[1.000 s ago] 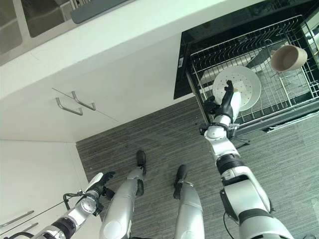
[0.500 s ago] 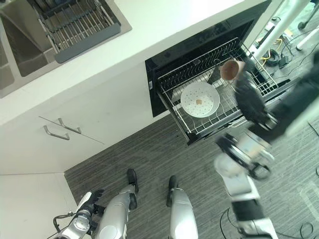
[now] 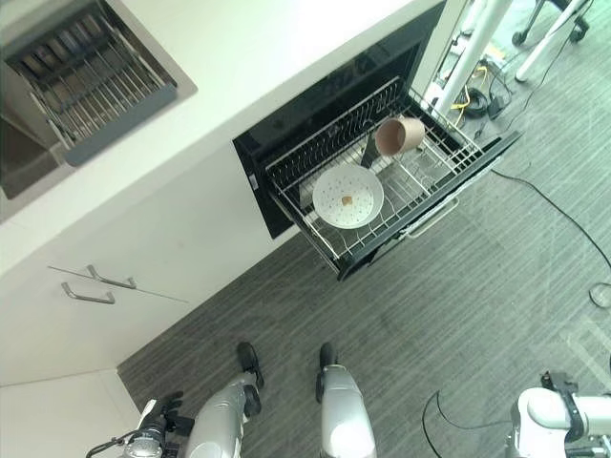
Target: Place the dishes in the dishwasher.
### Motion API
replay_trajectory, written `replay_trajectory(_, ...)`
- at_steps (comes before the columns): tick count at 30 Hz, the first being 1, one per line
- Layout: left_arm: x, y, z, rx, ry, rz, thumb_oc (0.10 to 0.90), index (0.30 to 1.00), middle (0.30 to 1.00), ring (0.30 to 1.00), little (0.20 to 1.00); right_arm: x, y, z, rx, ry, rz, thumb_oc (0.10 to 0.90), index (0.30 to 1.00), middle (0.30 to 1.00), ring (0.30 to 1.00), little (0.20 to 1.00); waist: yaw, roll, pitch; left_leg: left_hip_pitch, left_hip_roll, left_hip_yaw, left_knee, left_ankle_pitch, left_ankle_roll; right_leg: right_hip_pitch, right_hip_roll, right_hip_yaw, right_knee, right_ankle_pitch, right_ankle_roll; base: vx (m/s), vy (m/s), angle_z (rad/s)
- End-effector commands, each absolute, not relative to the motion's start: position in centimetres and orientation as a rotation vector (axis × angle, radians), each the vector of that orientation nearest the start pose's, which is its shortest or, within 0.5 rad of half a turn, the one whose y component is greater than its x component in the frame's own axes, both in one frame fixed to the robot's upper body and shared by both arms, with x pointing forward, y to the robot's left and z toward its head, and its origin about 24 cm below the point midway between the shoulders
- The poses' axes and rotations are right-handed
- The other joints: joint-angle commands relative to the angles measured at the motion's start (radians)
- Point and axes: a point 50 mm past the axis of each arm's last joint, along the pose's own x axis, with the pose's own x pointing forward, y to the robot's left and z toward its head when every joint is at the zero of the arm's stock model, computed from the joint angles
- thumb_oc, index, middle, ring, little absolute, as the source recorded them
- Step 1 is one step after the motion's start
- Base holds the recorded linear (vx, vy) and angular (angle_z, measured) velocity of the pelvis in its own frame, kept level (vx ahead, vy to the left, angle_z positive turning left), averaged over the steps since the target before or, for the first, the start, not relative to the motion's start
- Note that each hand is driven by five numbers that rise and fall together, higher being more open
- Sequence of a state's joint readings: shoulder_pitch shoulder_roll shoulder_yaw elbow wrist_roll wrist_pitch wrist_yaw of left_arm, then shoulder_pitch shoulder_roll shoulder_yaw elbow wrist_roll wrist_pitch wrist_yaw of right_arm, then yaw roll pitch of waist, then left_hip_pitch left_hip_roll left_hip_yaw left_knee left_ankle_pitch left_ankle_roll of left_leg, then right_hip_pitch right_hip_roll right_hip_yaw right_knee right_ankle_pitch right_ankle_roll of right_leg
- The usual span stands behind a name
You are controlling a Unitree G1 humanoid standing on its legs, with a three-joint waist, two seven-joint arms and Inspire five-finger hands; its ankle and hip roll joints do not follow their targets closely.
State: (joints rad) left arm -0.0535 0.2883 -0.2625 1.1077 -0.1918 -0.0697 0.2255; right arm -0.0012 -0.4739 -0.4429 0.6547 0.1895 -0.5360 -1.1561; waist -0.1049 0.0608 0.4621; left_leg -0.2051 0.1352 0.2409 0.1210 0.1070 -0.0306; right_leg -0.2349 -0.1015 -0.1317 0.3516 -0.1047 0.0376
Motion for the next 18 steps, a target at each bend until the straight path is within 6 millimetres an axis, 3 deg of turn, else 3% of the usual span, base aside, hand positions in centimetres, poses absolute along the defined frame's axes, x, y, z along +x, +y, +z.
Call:
replay_trajectory(1,13.9,23.9,-14.0,0.331,0.968,0.207,0.800,0.900,0.900,0.900,0.900,16.8,-39.6,7.7,-0.253,-0.426,-1.589,0.800,0.900,0.900,0.900,0.900,0.025,-0.009,0.003,0.013,-0.020,-0.039,0.179,-0.223,0.004,0.062,0.024,-0.085,-0.052,-0.025,0.021,0.11,0.108,0.10)
replay_trajectory(6,14.7,23.6,-13.8,0.369,0.944,0.154,0.800,0.900,0.900,0.900,0.900,19.5,-39.1,8.1,-0.314,-0.373,-1.459,0.800,0.900,0.900,0.900,0.900,0.050,0.013,0.026,-0.019,-0.037,-0.061,0.179,-0.217,0.015,0.025,0.018,-0.093,-0.011,-0.039,0.015,0.02,0.084,0.12)
replay_trajectory(13,15.1,23.5,-13.5,0.353,0.929,0.162,0.800,0.900,0.900,0.900,0.900,23.4,-36.9,8.5,-0.408,-0.345,-1.257,0.800,0.900,0.900,0.900,0.900,0.114,0.044,0.058,-0.107,-0.080,-0.116,0.179,-0.177,0.045,-0.110,0.014,-0.096,0.243,-0.142,-0.021,0.01,0.045,0.24)
replay_trajectory(17,15.3,23.7,-13.3,0.347,0.910,0.164,0.800,0.900,0.900,0.900,0.900,25.8,-35.8,10.2,-0.560,-0.388,-1.108,0.800,0.900,0.900,0.900,0.900,0.153,0.066,0.058,-0.172,-0.092,-0.141,0.179,-0.152,0.048,-0.182,0.017,-0.100,0.313,-0.168,-0.033,0.01,0.032,0.21)
replay_trajectory(18,15.3,23.8,-13.2,0.345,0.906,0.159,0.800,0.900,0.900,0.900,0.900,26.6,-35.8,11.2,-0.594,-0.409,-1.060,0.800,0.900,0.900,0.900,0.900,0.169,0.066,0.058,-0.185,-0.106,-0.151,0.179,-0.164,0.041,-0.198,0.010,-0.088,0.338,-0.201,-0.024,-0.02,0.041,0.17)
